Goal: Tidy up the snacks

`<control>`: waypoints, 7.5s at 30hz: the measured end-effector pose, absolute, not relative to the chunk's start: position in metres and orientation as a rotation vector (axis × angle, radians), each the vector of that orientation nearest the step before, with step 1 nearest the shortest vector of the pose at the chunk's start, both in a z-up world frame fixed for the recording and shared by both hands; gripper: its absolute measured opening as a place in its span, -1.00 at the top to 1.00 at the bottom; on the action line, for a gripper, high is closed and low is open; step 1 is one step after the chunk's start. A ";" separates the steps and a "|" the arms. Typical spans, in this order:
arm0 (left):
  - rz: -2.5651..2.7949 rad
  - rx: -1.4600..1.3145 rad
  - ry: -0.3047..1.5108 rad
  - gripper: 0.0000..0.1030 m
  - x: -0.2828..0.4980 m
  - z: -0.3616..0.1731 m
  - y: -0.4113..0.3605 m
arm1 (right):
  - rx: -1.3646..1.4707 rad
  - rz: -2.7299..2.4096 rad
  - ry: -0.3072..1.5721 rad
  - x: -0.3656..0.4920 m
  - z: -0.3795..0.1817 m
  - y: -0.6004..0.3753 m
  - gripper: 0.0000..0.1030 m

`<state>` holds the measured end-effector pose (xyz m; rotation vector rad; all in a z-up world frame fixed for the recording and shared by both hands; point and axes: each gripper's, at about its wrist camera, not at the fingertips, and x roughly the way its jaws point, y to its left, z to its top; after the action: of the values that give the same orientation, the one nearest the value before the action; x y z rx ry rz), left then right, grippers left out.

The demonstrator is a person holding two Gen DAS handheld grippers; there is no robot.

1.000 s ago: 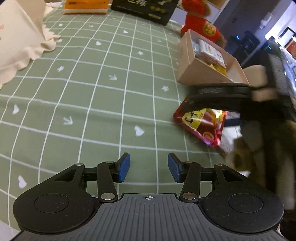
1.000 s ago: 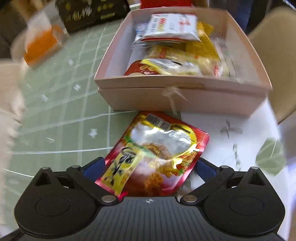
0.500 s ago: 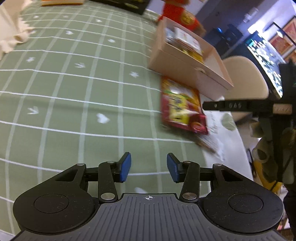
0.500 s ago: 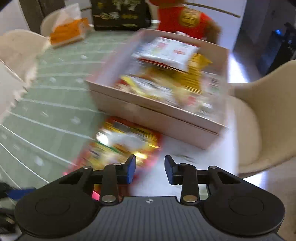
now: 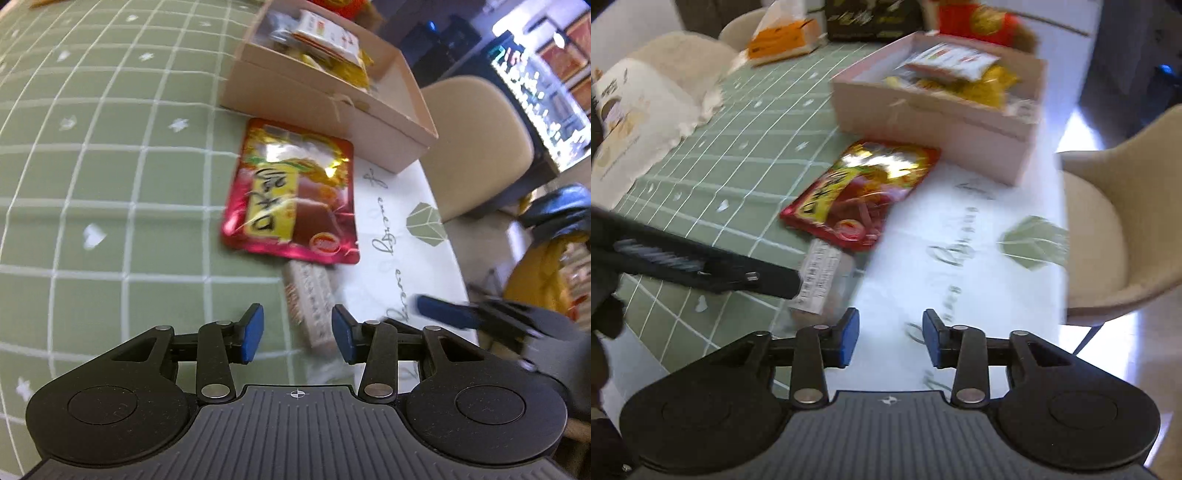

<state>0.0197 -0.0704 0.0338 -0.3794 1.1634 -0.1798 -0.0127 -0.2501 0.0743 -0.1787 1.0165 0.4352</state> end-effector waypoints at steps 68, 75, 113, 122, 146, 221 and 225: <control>-0.114 -0.189 1.056 0.15 -0.025 0.038 -0.044 | -0.136 0.346 1.003 0.009 0.047 -0.230 -0.86; -0.119 -0.176 1.046 0.14 -0.027 0.038 -0.045 | -0.173 0.341 0.904 0.002 0.036 -0.220 -1.00; -0.117 -0.166 1.002 0.13 -0.038 0.038 -0.048 | -0.148 0.318 0.937 0.014 0.040 -0.222 -0.90; -0.118 -0.170 0.992 0.13 -0.041 0.038 -0.048 | -0.103 0.236 0.899 0.011 0.036 -0.230 -0.96; -0.118 -0.105 0.983 0.16 -0.042 0.038 -0.053 | -0.097 0.369 0.847 -0.015 0.080 -0.255 -0.07; -0.056 -0.109 0.873 0.15 -0.029 0.032 0.002 | 0.015 0.272 0.855 0.061 0.080 -0.238 -0.12; -0.053 -0.079 0.821 0.14 -0.027 0.026 -0.006 | -0.010 0.300 0.911 0.028 0.042 -0.215 -0.17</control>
<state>-0.0271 -0.0060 0.0259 -0.0792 0.8210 -0.0530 0.0275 -0.2149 0.0415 -0.0099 0.9112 0.3002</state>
